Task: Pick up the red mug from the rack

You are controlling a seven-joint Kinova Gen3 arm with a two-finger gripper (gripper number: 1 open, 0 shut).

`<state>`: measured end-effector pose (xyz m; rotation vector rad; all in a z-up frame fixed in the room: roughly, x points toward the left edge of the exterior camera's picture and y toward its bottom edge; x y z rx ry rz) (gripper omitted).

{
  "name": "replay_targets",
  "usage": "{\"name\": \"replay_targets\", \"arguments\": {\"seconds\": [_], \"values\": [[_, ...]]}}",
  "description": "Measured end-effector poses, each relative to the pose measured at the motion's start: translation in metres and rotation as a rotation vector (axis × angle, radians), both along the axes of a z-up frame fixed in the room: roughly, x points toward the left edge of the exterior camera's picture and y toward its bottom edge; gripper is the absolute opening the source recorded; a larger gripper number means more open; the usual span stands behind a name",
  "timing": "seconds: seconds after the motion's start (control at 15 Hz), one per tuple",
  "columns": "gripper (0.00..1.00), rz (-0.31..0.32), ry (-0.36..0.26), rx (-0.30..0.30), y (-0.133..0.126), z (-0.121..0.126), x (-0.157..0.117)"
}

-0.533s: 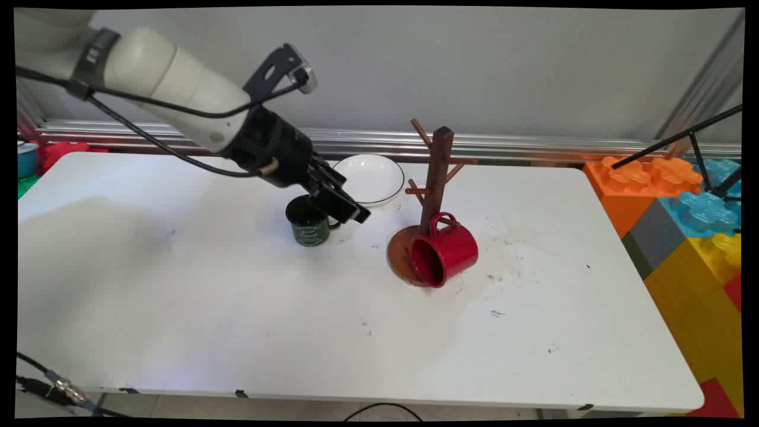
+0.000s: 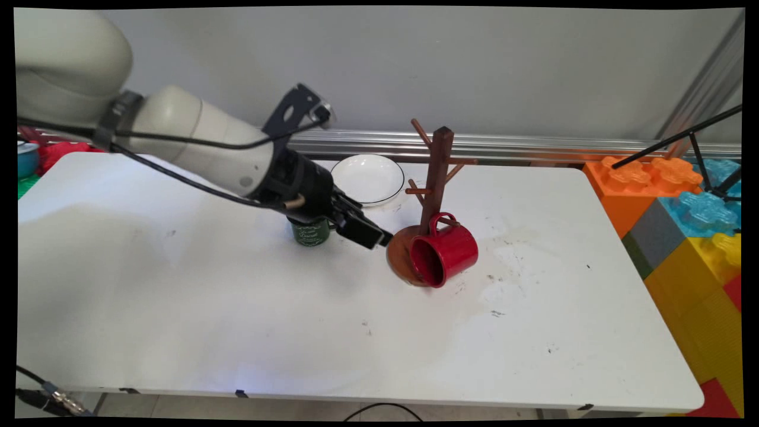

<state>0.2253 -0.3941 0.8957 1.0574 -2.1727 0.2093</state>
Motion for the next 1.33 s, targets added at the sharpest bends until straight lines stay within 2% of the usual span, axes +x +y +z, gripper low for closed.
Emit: {"name": "replay_targets", "arguments": {"seconds": [0.67, 1.33], "values": [[1.0, 0.03, 0.087, 0.032, 0.009, -0.05, -0.042], [1.0, 0.041, 0.145, 0.039, -0.004, -0.095, -0.07]]}}
